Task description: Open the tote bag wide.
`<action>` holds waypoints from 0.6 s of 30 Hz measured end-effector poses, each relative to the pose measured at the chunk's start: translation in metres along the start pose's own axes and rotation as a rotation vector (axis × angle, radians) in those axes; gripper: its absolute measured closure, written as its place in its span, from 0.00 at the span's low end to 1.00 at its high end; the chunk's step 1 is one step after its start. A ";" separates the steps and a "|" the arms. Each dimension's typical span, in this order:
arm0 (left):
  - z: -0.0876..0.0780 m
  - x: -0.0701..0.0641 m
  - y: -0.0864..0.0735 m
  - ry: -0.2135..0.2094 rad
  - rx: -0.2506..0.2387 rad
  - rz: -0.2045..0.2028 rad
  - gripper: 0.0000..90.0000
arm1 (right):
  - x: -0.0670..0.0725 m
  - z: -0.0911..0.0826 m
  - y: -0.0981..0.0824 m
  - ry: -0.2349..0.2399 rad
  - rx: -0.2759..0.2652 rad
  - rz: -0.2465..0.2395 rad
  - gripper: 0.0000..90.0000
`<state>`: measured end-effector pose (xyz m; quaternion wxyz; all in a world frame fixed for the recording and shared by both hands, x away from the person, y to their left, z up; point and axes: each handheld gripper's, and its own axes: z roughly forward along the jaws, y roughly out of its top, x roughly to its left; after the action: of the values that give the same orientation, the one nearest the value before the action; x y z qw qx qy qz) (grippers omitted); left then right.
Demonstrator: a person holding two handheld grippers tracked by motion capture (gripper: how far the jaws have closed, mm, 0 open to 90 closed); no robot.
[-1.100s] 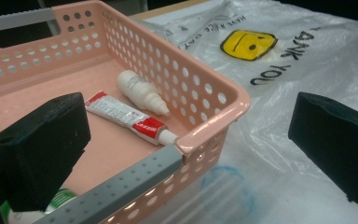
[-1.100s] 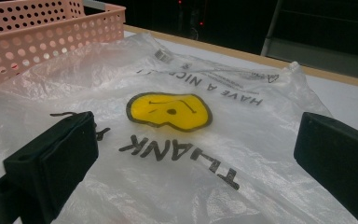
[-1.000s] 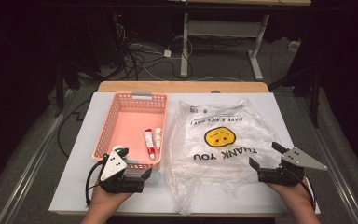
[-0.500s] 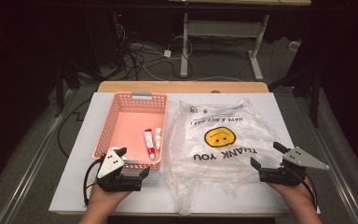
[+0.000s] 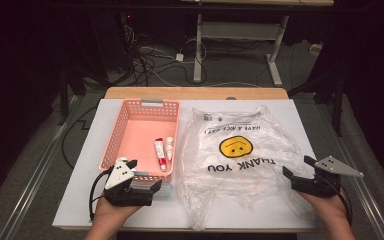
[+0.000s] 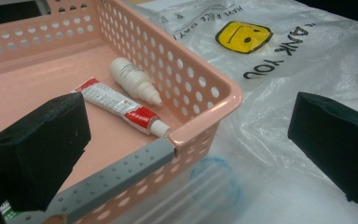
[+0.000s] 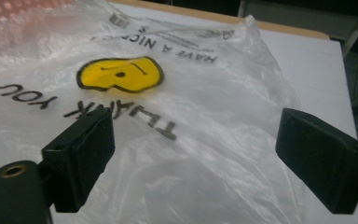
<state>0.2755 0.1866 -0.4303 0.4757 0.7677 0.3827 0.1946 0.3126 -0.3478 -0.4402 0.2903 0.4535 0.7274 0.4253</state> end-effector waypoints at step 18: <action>0.002 0.018 0.010 -0.020 -0.008 -0.013 0.00 | -0.033 0.002 -0.030 -0.068 0.232 0.125 0.45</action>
<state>0.2925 0.1967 -0.4240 0.4840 0.7651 0.3821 0.1852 0.3156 -0.3841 -0.4666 0.2334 0.5427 0.7318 0.3399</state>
